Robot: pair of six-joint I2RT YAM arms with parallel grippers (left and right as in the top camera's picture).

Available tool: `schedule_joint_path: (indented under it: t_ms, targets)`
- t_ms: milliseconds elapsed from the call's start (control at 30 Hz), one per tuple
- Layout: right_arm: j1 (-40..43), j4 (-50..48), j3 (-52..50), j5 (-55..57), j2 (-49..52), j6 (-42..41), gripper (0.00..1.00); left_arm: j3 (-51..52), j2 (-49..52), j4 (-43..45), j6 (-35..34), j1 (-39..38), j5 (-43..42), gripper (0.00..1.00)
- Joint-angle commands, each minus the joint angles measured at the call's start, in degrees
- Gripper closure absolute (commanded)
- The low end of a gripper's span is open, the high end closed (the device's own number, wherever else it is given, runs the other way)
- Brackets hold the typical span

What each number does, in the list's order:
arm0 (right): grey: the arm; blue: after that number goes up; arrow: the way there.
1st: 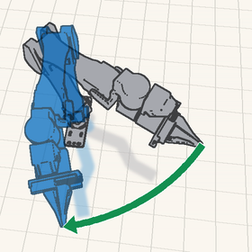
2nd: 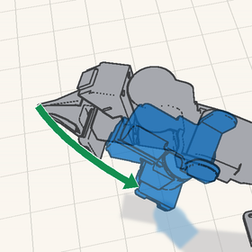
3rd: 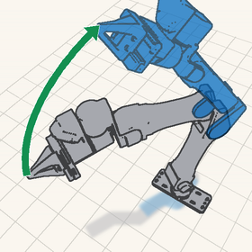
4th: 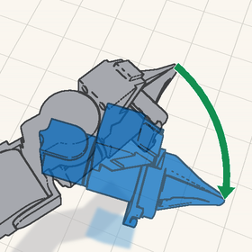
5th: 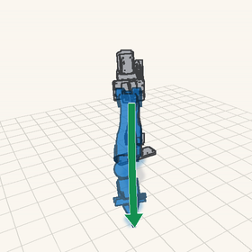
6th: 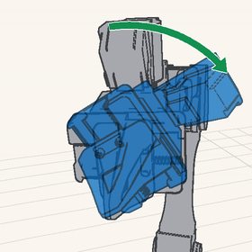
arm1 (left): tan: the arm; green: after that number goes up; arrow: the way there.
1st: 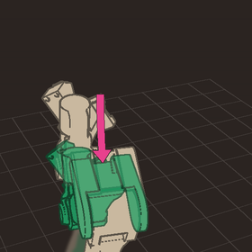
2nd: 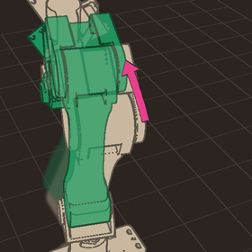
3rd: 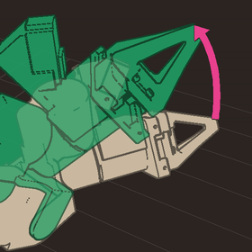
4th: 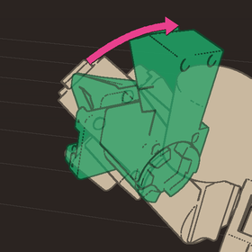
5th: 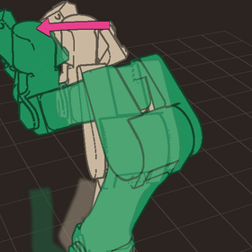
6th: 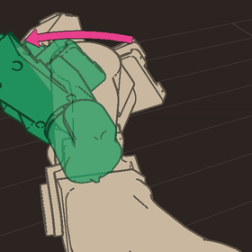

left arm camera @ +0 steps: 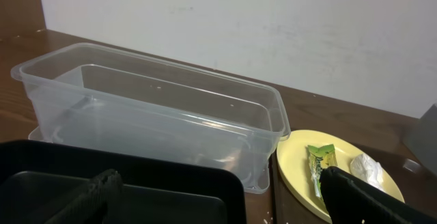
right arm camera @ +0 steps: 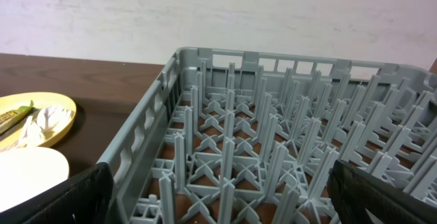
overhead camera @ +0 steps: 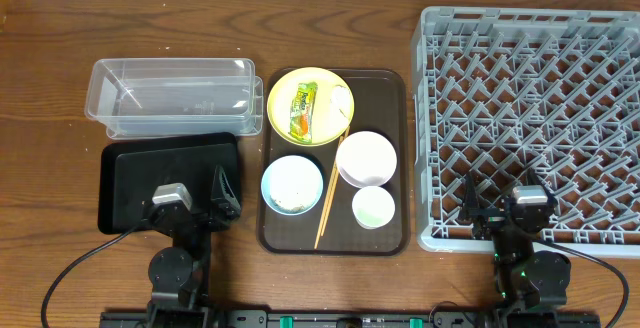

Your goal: Sort waste into correct bins and load items into the dishwasher rack

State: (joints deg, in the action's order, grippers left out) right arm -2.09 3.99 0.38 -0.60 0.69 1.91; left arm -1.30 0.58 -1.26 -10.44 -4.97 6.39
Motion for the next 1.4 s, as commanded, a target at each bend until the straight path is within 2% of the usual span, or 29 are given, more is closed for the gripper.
schedule_joint_path:
  t_ms: [0,1100,1367]
  targets:
    - [-0.6,0.2,-0.1,-0.3,-0.3,-0.6,0.01,1.1,-0.3,-2.3,0.8,0.2,0.5,0.05]
    - [-0.6,0.2,-0.1,-0.3,-0.3,-0.7,0.01,1.0,-0.3,-2.4,0.7,0.2,0.5,0.05]
    - [-0.5,0.6,0.9,0.4,1.4,-6.9,0.01,-2.8,3.8,-7.3,-1.0,0.2,0.0,0.05]
